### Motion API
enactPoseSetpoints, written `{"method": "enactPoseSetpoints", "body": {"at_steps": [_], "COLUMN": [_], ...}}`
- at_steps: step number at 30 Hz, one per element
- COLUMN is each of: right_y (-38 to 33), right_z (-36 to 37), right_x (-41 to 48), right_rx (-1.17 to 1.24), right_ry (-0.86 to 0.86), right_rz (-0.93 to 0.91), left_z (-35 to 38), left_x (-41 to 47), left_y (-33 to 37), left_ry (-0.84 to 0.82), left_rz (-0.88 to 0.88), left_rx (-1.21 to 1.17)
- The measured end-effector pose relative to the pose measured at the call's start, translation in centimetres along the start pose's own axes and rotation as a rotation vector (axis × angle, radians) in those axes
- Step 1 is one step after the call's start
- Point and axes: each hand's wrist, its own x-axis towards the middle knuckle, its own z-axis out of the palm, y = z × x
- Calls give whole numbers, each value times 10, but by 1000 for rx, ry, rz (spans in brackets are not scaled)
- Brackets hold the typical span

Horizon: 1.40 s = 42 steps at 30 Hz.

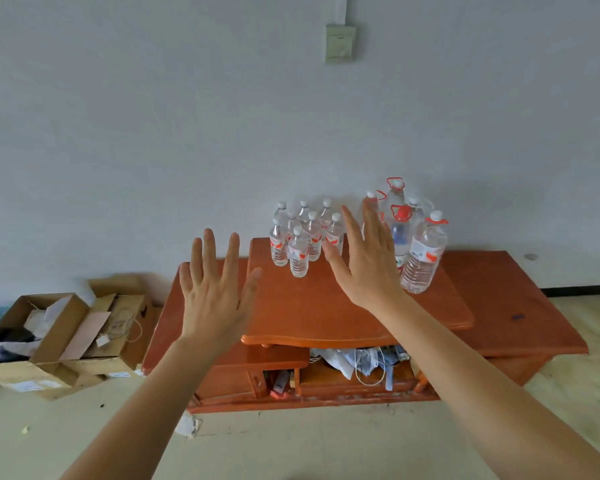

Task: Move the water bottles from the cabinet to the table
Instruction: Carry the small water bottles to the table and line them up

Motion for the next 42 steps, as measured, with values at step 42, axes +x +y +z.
{"method": "enactPoseSetpoints", "body": {"at_steps": [42], "right_y": [178], "right_z": [467], "right_x": [190], "right_rx": [649], "right_ry": [-352], "right_rz": [387], "left_z": [439], "left_x": [351], "left_y": [-138], "left_ry": [-449], "left_rz": [-362], "left_rx": [-457]}}
